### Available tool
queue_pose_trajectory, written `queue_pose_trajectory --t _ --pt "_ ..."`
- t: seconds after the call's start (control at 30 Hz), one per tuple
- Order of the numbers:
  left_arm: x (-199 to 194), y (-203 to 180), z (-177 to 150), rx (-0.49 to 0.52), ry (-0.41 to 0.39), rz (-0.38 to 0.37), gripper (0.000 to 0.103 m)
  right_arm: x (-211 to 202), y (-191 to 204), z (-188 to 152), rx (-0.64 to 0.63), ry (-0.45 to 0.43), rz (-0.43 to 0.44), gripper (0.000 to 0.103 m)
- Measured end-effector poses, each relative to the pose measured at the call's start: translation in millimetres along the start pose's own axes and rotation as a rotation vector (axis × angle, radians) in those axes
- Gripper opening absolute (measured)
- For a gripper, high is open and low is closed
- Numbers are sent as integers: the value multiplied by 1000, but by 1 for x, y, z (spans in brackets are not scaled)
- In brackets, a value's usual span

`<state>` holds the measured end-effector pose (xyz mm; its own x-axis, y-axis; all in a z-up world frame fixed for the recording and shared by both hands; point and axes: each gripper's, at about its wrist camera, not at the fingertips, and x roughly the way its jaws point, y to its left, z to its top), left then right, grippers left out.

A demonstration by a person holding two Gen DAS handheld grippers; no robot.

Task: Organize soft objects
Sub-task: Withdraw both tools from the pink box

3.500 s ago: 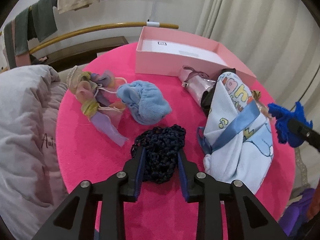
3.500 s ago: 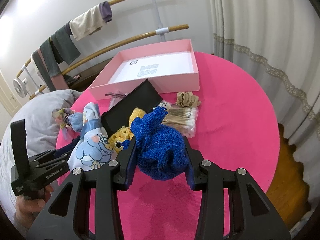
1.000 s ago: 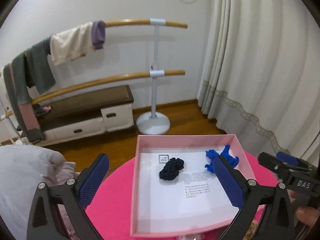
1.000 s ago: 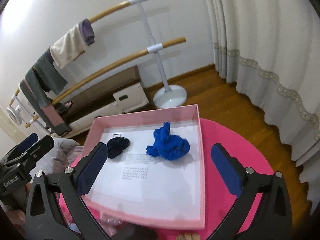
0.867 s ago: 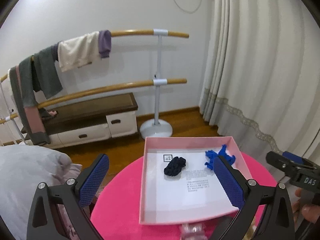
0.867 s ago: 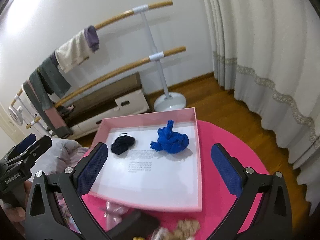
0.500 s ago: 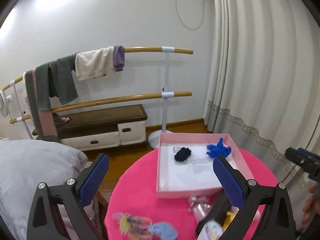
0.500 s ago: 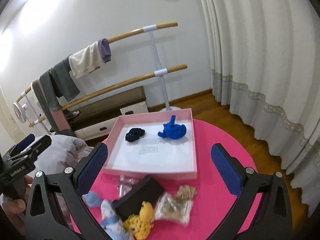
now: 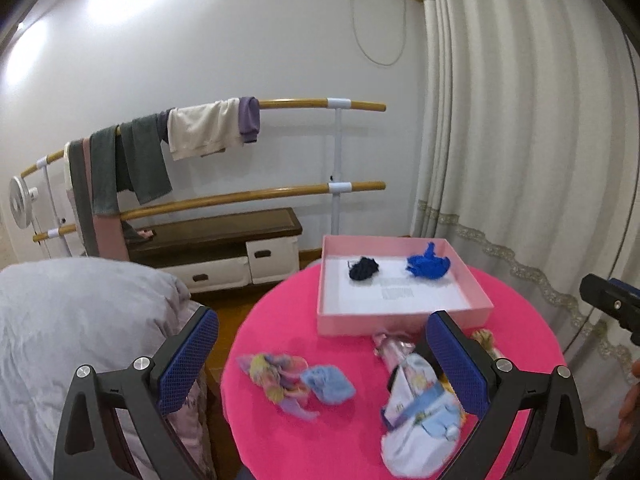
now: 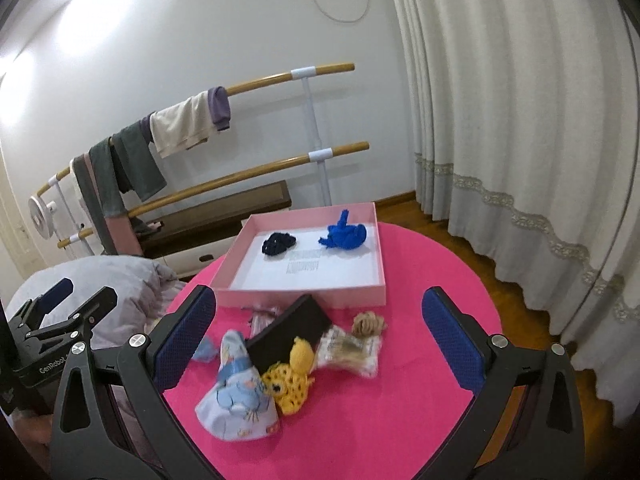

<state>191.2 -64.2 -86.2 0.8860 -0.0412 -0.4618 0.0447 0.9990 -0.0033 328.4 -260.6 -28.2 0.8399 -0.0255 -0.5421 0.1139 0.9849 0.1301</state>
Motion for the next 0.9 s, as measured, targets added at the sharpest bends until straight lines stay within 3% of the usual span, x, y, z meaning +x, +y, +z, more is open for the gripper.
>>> queue_pose_trajectory --t 0.6,0.9 --pt "-62 1 -1 -5 5 -3 103 -18 13 -22 -26 -4 -6 103" --pt "-53 -4 -15 4 118 -62 103 -5 -6 -33 11 51 -37 103"
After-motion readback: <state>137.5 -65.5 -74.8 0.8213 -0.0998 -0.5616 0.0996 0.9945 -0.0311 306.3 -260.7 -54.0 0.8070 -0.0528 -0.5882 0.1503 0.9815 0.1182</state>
